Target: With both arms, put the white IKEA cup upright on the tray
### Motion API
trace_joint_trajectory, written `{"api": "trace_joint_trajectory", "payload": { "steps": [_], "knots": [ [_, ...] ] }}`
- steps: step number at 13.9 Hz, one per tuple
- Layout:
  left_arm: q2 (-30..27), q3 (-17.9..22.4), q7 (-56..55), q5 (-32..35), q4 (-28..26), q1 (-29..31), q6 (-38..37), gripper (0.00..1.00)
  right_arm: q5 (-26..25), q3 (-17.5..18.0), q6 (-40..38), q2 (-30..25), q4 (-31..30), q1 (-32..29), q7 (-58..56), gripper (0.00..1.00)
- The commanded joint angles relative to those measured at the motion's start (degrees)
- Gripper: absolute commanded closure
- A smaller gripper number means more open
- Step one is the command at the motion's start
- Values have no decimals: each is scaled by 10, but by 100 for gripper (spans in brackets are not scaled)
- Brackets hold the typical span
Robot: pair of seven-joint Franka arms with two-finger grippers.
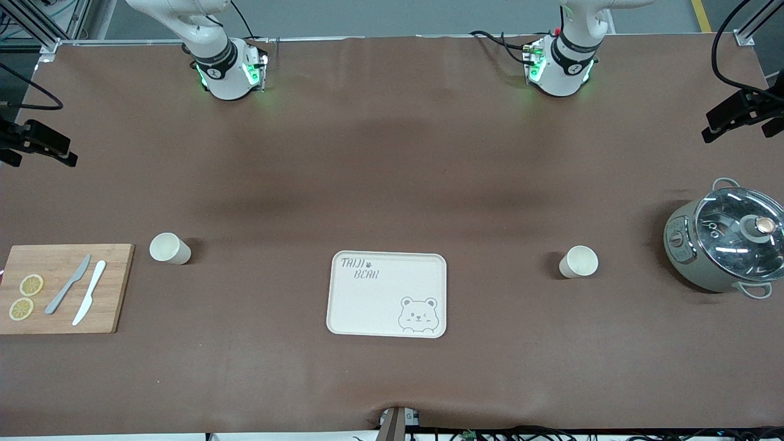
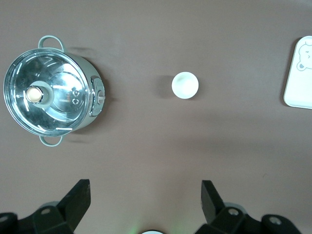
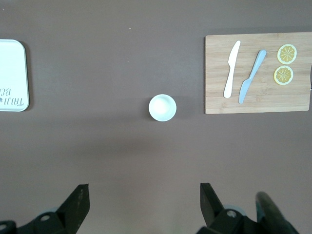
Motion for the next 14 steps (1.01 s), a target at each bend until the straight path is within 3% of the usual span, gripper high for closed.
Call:
{"api": "trace_joint_trajectory", "payload": {
  "steps": [1, 5, 10, 14],
  "knots": [
    [3, -3, 7, 7, -5, 0, -8, 0, 6, 5, -2, -7, -4, -8, 8, 0],
    [3, -5, -2, 8, -33, 0, 28, 0, 6, 4, -2, -8, -4, -7, 8, 0],
    [20, -6, -2, 10, -127, -2, 181, 0, 6, 5, -1, -5, 7, -6, 7, 0],
    [82, -6, -1, 10, -144, -5, 258, 0, 6, 5, 0, -4, 9, -6, 6, 0]
  ]
}}
